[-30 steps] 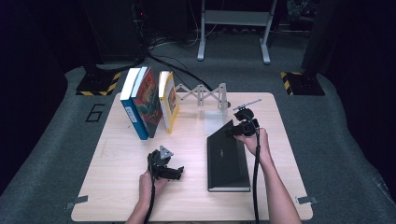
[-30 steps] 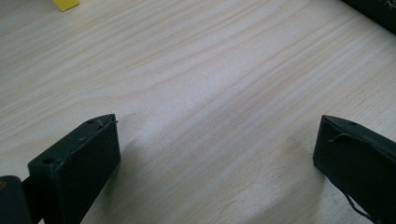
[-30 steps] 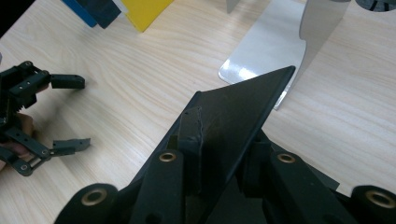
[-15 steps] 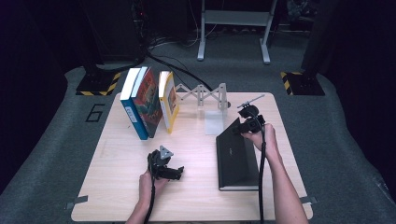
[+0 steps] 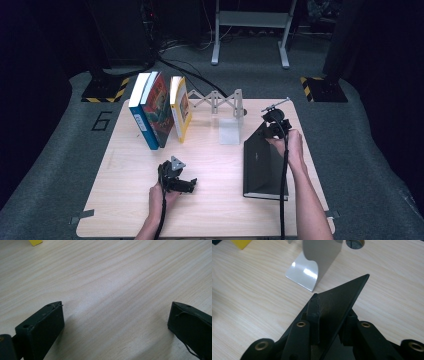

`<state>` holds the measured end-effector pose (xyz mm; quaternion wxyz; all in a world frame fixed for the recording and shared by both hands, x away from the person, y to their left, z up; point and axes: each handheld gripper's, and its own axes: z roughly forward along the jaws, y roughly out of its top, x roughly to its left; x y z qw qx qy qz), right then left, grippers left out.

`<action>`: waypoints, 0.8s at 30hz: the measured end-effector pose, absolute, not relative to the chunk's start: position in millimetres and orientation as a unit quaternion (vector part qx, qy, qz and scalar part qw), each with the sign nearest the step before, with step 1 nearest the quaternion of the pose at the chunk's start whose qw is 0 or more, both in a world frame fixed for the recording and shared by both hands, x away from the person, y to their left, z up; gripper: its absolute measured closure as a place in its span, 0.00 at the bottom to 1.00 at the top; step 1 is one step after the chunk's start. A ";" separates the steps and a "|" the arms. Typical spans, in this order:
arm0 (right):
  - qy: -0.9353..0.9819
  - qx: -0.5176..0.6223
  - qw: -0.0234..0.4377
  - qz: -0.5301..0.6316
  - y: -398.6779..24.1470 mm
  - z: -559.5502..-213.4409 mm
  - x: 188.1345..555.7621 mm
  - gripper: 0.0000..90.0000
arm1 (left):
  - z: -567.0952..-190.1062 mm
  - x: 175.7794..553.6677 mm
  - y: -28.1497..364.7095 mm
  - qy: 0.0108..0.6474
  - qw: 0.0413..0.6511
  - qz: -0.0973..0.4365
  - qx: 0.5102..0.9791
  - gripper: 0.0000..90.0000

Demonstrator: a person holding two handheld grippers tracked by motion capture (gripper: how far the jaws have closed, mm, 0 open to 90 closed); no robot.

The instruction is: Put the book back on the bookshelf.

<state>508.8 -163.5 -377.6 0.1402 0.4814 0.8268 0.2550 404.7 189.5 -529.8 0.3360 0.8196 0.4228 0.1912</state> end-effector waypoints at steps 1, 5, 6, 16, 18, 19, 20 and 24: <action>0.827 0.482 0.137 0.255 -164.3 -377.2 510.3 0.83 | -529.8 404.6 189.4 0.423 0.336 0.191 0.819 0.01; 0.828 0.485 0.131 0.250 -163.0 -376.1 514.0 0.82 | -529.8 404.6 189.4 0.424 0.336 0.191 0.819 0.01; 0.830 0.483 0.129 0.248 -163.2 -376.0 515.3 0.82 | -529.8 404.6 189.4 0.424 0.336 0.191 0.819 0.01; 0.814 0.516 0.082 0.252 -165.4 -381.0 533.8 0.84 | -529.9 404.7 189.4 0.424 0.336 0.191 0.819 0.01; 0.811 0.524 0.075 0.249 -165.7 -380.1 534.3 0.86 | -529.8 404.7 189.4 0.424 0.336 0.191 0.819 0.01; 0.810 0.524 0.075 0.252 -166.4 -380.3 534.6 0.87 | -529.9 404.6 189.2 0.425 0.337 0.190 0.818 0.01; 0.810 0.523 0.074 0.256 -166.5 -380.2 534.1 0.87 | -530.1 404.6 188.9 0.426 0.339 0.191 0.817 0.01; 0.808 0.519 0.093 0.261 -163.7 -377.6 528.3 0.88 | -529.9 404.7 189.3 0.425 0.337 0.190 0.818 0.01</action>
